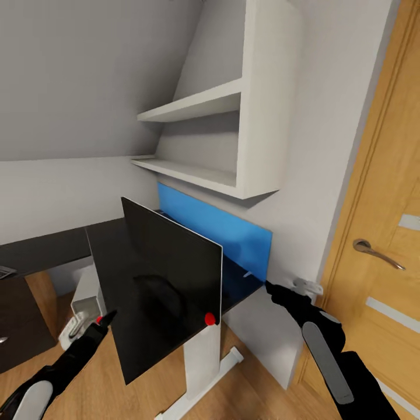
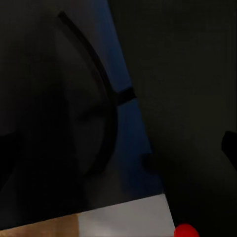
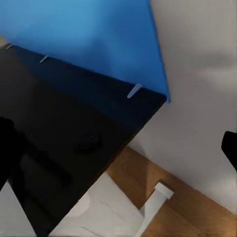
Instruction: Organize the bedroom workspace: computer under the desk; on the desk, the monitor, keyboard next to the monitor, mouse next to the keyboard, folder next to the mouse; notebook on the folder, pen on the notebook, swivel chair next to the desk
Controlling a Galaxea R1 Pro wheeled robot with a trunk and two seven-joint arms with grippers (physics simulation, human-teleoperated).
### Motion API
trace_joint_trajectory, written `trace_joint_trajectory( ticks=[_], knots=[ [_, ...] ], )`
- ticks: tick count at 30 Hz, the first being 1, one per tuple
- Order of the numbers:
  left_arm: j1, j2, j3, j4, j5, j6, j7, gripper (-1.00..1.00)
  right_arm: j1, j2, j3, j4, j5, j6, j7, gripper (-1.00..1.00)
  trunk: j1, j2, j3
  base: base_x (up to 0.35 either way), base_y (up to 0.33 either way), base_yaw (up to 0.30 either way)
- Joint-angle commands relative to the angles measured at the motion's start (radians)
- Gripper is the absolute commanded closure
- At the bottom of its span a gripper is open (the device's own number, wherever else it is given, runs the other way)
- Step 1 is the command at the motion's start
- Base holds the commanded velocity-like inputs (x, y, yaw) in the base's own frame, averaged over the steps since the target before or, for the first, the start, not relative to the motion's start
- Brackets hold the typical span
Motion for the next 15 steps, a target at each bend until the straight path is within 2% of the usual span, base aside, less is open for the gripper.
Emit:
trace_joint_trajectory(
  ticks=[1,2,5,7,8,9,10,12,13,15],
  knots=[
    [0.016,0.000,0.027,-0.015,0.012,0.005,0.007,-1.00,-0.002,0.000,-0.005,-0.001,-0.031,0.004,-0.018,-1.00,0.000,-0.001,-0.002,-0.011,-0.002,0.000],
    [0.040,0.000,0.076,-0.033,0.012,0.006,0.004,-1.00,-0.005,0.001,-0.016,0.000,-0.075,0.007,-0.051,-1.00,0.000,-0.001,-0.002,-0.007,-0.001,0.000],
    [0.067,-0.004,0.135,-0.049,0.012,0.006,0.001,-1.00,-0.020,0.002,-0.025,0.001,-0.144,0.011,-0.156,-1.00,0.000,-0.001,-0.002,-0.005,-0.001,0.000],
    [0.085,-0.008,0.172,-0.055,0.015,0.006,0.000,-1.00,-0.044,0.007,-0.029,0.005,-0.198,0.011,-0.256,-1.00,0.000,-0.001,-0.002,-0.003,0.000,0.003],
    [0.104,-0.011,0.206,-0.059,0.016,0.003,-0.001,-1.00,-0.071,0.016,-0.032,0.018,-0.261,0.010,-0.351,-1.00,0.000,-0.001,-0.002,-0.002,0.000,0.049],
    [0.104,-0.011,0.206,-0.059,0.016,0.003,-0.001,-1.00,-0.071,0.016,-0.032,0.018,-0.261,0.010,-0.351,-1.00,0.000,-0.001,-0.002,-0.002,0.000,0.049],
    [0.122,-0.015,0.236,-0.061,0.016,0.000,0.000,-1.00,-0.092,0.025,-0.033,0.036,-0.327,0.010,-0.415,-1.00,0.000,-0.001,-0.002,-0.001,0.000,0.119],
    [0.140,-0.020,0.261,-0.062,0.016,-0.002,0.001,-1.00,-0.108,0.030,-0.035,0.064,-0.389,0.011,-0.454,-1.00,0.000,-0.001,-0.002,-0.001,0.000,0.164],
    [0.159,-0.025,0.288,-0.061,0.017,-0.004,0.001,-1.00,-0.125,0.031,-0.036,0.099,-0.442,0.011,-0.475,-1.00,0.000,-0.001,-0.002,0.000,0.000,0.214],
    [0.174,-0.031,0.317,-0.060,0.017,-0.006,0.001,-1.00,-0.146,0.031,-0.037,0.131,-0.480,0.012,-0.488,-1.00,0.000,-0.001,-0.002,0.000,0.000,0.232]
  ],
)
